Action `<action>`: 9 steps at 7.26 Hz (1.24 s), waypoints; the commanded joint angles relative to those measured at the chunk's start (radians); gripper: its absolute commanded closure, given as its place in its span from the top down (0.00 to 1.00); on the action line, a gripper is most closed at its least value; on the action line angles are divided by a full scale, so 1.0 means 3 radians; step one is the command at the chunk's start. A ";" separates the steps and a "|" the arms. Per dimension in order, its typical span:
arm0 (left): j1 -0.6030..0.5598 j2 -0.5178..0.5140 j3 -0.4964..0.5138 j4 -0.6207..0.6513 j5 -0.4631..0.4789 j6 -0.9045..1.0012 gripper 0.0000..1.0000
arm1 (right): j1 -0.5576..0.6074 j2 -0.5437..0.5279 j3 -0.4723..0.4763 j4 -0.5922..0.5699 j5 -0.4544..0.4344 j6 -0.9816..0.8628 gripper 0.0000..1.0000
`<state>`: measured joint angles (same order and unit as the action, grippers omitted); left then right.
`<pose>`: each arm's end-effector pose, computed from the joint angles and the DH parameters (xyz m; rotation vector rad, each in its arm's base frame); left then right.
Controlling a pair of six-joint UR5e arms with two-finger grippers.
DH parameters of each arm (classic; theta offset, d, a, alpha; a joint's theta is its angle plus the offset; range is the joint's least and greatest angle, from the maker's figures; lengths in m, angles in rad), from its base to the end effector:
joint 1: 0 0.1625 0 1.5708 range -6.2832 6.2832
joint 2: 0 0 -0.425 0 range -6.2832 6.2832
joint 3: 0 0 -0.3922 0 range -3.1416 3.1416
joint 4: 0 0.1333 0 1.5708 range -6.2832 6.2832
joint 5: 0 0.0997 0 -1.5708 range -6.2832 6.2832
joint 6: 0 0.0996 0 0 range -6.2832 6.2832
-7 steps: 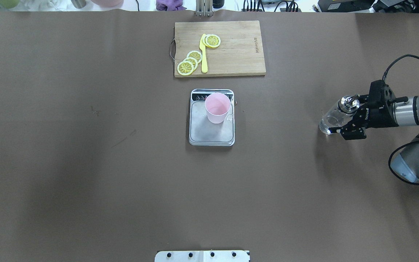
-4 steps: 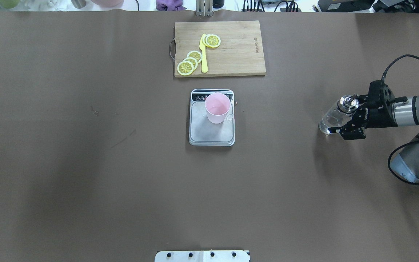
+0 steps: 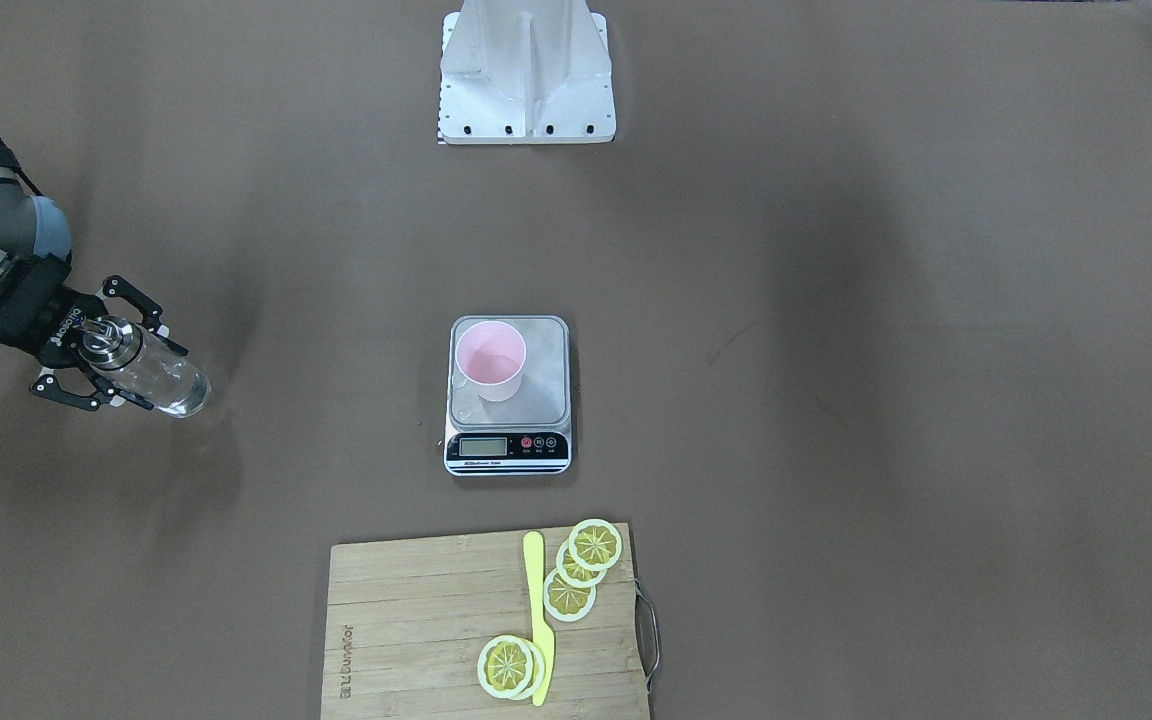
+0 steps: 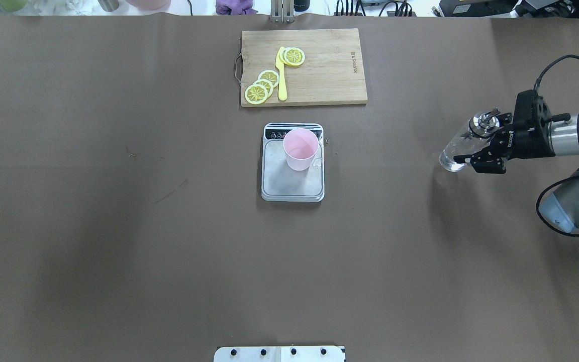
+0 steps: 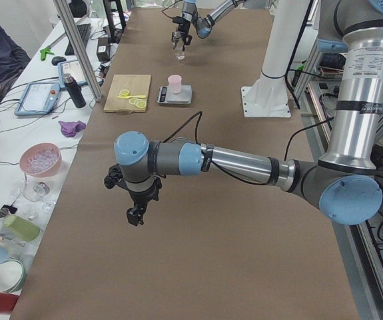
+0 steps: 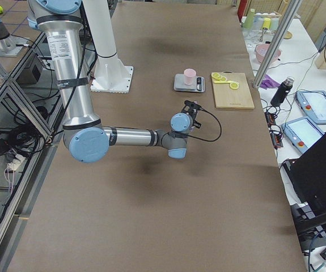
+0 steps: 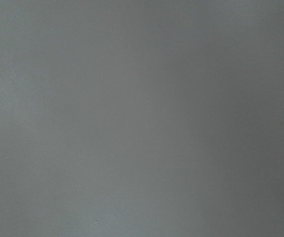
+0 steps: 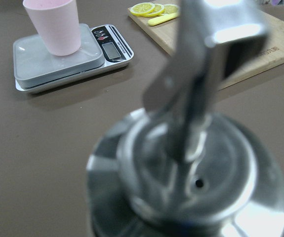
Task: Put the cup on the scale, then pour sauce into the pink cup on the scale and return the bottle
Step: 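Lift the glass dispenser bottle with the right gripper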
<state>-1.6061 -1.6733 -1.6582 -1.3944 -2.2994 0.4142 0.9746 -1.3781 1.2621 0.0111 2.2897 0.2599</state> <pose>-0.0856 -0.5266 0.5842 0.1760 0.7116 0.3668 -0.2561 -0.4980 0.5337 1.0494 -1.1325 -0.7928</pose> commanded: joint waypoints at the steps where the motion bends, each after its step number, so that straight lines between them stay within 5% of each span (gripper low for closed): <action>1: 0.0000 -0.0001 0.0000 -0.0005 0.0000 0.0000 0.98 | 0.0253 0.0099 0.0021 -0.0118 0.0322 0.0003 0.00; 3: 0.0000 0.0004 0.0000 -0.0005 0.0000 0.0000 0.98 | 0.0335 0.0185 0.0032 -0.0490 0.0868 -0.0002 0.00; 9: 0.0000 0.0004 0.0000 -0.0005 -0.0005 0.0010 0.98 | 0.0377 0.0222 0.0195 -0.0870 0.0632 -0.0022 0.00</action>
<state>-1.6061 -1.6720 -1.6582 -1.3959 -2.3003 0.4161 1.0885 -1.3106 1.3118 -0.2258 2.5201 0.2594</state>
